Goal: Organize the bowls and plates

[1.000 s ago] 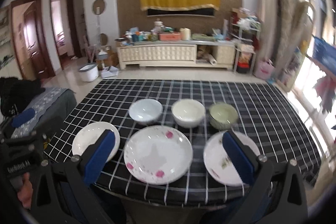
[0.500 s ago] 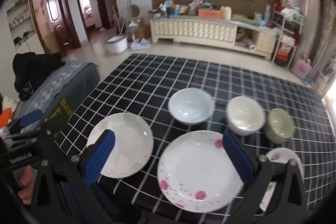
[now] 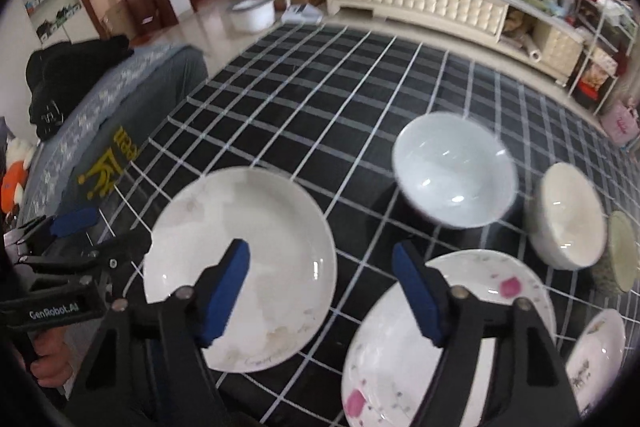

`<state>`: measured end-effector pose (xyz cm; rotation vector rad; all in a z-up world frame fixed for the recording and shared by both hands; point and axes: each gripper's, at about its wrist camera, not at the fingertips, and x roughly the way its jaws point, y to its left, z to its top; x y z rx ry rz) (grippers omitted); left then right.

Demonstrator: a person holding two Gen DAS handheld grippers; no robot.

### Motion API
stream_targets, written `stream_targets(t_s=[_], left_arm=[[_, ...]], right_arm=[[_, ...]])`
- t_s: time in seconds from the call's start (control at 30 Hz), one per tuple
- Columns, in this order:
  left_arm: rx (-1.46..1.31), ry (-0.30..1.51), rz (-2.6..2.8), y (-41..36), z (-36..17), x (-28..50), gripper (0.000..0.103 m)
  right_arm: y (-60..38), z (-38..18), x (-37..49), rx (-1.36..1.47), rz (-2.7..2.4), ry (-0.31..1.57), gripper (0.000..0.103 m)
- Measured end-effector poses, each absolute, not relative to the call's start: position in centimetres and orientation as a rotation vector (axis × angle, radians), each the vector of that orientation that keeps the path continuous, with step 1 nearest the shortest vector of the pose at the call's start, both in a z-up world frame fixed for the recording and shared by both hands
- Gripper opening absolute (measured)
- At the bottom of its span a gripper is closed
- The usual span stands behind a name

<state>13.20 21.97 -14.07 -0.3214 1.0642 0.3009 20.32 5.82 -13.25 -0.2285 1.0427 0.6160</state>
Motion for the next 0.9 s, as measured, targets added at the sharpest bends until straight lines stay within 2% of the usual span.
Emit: stream_targets(t_s=[0.13, 0.2, 0.33, 0.4, 0.5, 0.57, 0.9], left_arm=[[-0.344, 1.143, 0.315, 23.0, -16.4, 14.0, 0.073], [-0.355, 1.174, 0.315, 23.4, -17.3, 14.2, 0.062], [-0.376, 1.228, 0.321, 23.8, -19.1, 14.6, 0.05], [-0.371, 1.25, 0.326, 23.7, -19.8, 14.9, 0.041], [-0.416, 1.241, 0.266, 23.5, -19.9, 15.0, 0.025], [-0.393, 1.236, 0.26, 23.2, -19.7, 15.1, 0.024], [-0.398, 1.225, 0.243, 23.6, -19.4, 15.1, 0.02]], right_arm=[[6.3, -15.0, 21.0, -0.225, 0.618, 1.105, 0.071], [6.4, -15.7, 21.2, -0.23, 0.616, 1.129, 0.066], [6.0, -17.0, 21.8, -0.209, 0.601, 1.18, 0.048], [5.8, -17.4, 21.9, -0.186, 0.583, 1.193, 0.044], [5.5, -17.8, 21.8, -0.156, 0.555, 1.208, 0.034], [5.4, -18.1, 21.8, -0.136, 0.546, 1.22, 0.024], [4.4, -17.5, 21.0, -0.028, 0.481, 1.173, 0.02]])
